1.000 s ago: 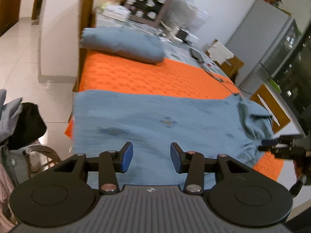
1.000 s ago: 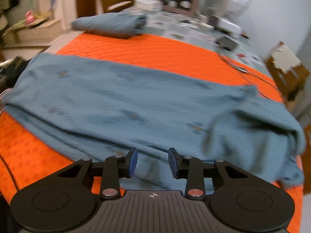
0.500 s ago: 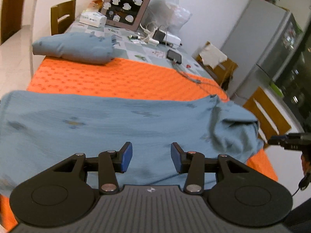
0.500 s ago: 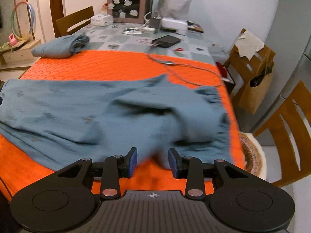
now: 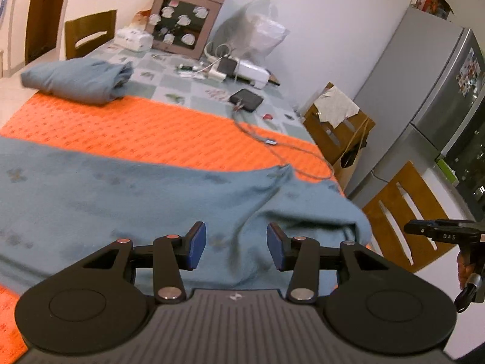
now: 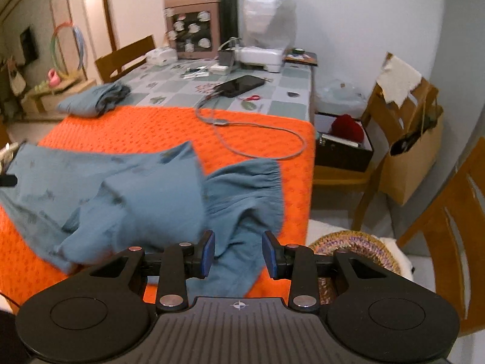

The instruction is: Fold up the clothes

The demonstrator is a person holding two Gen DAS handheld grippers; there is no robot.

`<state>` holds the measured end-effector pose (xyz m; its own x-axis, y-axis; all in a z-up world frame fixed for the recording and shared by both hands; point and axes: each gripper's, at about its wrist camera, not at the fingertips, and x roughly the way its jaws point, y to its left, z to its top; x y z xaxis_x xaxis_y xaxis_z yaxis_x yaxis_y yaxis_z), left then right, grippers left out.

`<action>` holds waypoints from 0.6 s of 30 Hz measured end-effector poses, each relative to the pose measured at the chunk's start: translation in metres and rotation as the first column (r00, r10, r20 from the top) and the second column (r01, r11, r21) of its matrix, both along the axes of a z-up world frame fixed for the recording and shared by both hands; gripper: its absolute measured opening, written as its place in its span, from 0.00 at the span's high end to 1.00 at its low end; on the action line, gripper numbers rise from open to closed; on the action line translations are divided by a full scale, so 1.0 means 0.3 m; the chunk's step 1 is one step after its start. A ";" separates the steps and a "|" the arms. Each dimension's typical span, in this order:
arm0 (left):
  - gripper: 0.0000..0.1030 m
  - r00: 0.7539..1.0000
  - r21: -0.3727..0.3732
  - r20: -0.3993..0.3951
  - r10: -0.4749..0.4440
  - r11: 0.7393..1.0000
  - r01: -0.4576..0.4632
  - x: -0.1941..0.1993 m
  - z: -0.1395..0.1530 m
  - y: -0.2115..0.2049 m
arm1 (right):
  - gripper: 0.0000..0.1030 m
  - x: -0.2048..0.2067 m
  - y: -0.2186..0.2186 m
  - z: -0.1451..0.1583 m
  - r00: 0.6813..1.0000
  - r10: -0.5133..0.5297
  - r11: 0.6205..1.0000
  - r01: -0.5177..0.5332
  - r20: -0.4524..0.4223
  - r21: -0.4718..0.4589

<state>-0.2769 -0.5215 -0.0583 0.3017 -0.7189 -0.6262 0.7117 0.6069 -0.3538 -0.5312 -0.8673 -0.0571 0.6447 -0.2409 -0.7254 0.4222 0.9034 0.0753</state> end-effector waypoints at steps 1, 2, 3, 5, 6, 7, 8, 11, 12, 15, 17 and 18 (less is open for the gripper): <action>0.51 1.000 0.000 0.005 -0.005 1.000 0.005 0.010 -0.004 -0.031 | 0.64 0.001 -0.034 -0.006 1.000 -0.008 1.000 0.008 0.009 0.015; 0.51 1.000 0.002 0.009 -0.012 1.000 0.012 0.023 -0.012 -0.063 | 0.65 0.007 -0.064 -0.013 1.000 -0.014 1.000 0.014 0.013 0.027; 0.51 1.000 0.009 0.011 -0.022 1.000 0.022 0.038 -0.022 -0.098 | 0.65 0.017 -0.093 -0.021 1.000 -0.021 0.999 0.020 0.015 0.036; 0.51 0.999 0.035 0.009 -0.045 0.998 0.045 0.067 -0.043 -0.177 | 0.65 0.043 -0.155 -0.043 0.999 -0.034 0.998 0.033 0.015 0.060; 0.51 0.998 0.047 0.010 -0.061 0.997 0.061 0.083 -0.052 -0.218 | 0.65 0.056 -0.181 -0.053 0.999 -0.037 0.997 0.036 0.015 0.072; 0.51 0.997 0.056 0.016 -0.079 0.995 0.078 0.099 -0.062 -0.260 | 0.65 0.072 -0.210 -0.066 0.999 -0.037 0.996 0.035 0.012 0.083; 0.51 0.995 0.060 0.025 -0.096 0.994 0.094 0.115 -0.071 -0.298 | 0.65 0.089 -0.236 -0.077 0.999 -0.030 0.995 0.029 0.012 0.092; 0.51 0.990 0.081 0.044 -0.132 0.988 0.129 0.161 -0.098 -0.411 | 0.65 0.135 -0.306 -0.108 1.000 -0.004 0.993 0.002 0.017 0.117; 0.52 0.989 0.085 0.045 -0.140 0.987 0.136 0.175 -0.105 -0.449 | 0.65 0.151 -0.330 -0.120 1.000 0.009 0.991 -0.012 0.021 0.130; 0.57 0.989 0.084 0.029 -0.147 0.986 0.144 0.214 -0.126 -0.561 | 0.65 0.202 -0.404 -0.157 0.998 0.055 0.983 -0.060 0.037 0.172; 0.62 0.992 0.090 0.001 -0.126 0.988 0.126 0.230 -0.143 -0.632 | 0.66 0.238 -0.455 -0.187 0.995 0.092 0.975 -0.100 0.048 0.200; 0.66 0.993 0.091 -0.014 -0.113 0.989 0.114 0.232 -0.150 -0.662 | 0.66 0.257 -0.482 -0.205 0.992 0.112 0.969 -0.122 0.054 0.216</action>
<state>-0.2072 -0.7203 -0.1033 0.2153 -0.6876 -0.6935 0.7751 0.5523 -0.3069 -0.4542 -1.0119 -0.1185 0.6893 -0.0004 -0.7244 0.3070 0.9059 0.2916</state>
